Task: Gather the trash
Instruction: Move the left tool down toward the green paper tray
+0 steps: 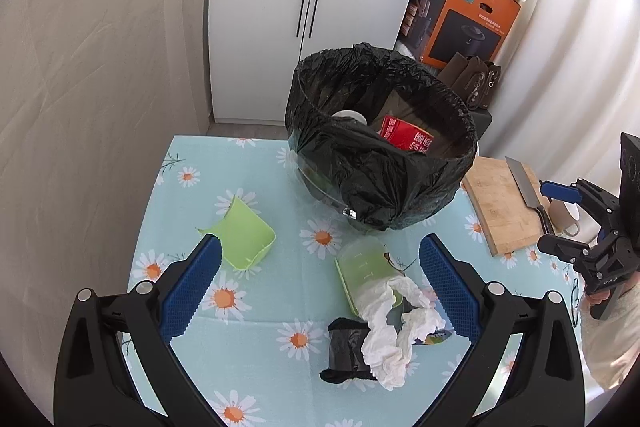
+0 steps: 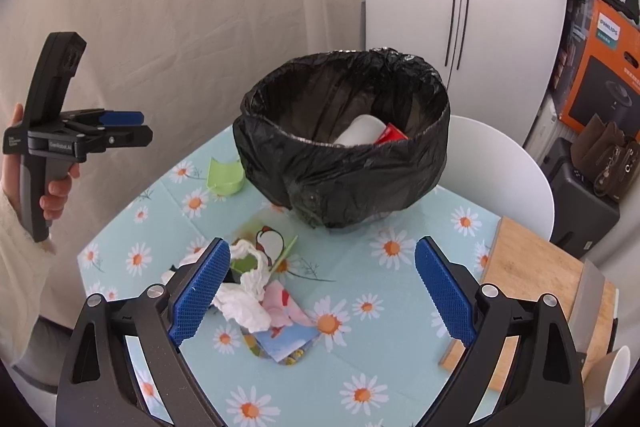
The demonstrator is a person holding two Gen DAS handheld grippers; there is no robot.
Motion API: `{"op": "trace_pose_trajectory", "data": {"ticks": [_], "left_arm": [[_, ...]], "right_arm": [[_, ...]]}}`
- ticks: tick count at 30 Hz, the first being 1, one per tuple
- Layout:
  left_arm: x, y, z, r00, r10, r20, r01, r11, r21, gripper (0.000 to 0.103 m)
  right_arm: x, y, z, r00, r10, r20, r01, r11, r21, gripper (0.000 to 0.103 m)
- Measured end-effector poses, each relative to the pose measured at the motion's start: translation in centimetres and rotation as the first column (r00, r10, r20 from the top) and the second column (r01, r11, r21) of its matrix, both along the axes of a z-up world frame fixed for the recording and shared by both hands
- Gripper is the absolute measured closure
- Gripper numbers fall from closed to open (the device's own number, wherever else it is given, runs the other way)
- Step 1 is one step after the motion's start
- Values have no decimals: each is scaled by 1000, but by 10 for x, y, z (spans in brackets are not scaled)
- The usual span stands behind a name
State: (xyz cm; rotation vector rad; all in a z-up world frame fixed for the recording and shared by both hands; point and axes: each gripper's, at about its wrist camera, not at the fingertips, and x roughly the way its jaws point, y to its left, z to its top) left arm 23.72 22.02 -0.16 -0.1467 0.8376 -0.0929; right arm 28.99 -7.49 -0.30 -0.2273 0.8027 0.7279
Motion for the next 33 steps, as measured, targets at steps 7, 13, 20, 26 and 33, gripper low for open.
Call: {"op": "trace_pose_trajectory", "data": {"ticks": [7, 13, 20, 26, 33], "left_arm": [[-14, 4, -18, 999, 18, -42, -18, 1000, 6, 6], [-14, 12, -36, 996, 24, -92, -25, 1000, -9, 6], [5, 25, -56, 990, -13, -137, 4, 998, -65, 6], [33, 36, -74, 981, -47, -186, 36, 998, -60, 6], [64, 41, -96, 970, -83, -228, 77, 996, -38, 6]], "right_arm": [[-16, -6, -28, 998, -6, -55, 5, 1000, -18, 14], [-26, -5, -50, 994, -23, -105, 17, 999, -51, 14], [-32, 0, -75, 982, -70, -175, 51, 992, -113, 14], [-33, 4, -102, 959, -118, -257, 84, 987, -140, 14], [-24, 1, -128, 921, -211, -328, 182, 976, -118, 14]]}}
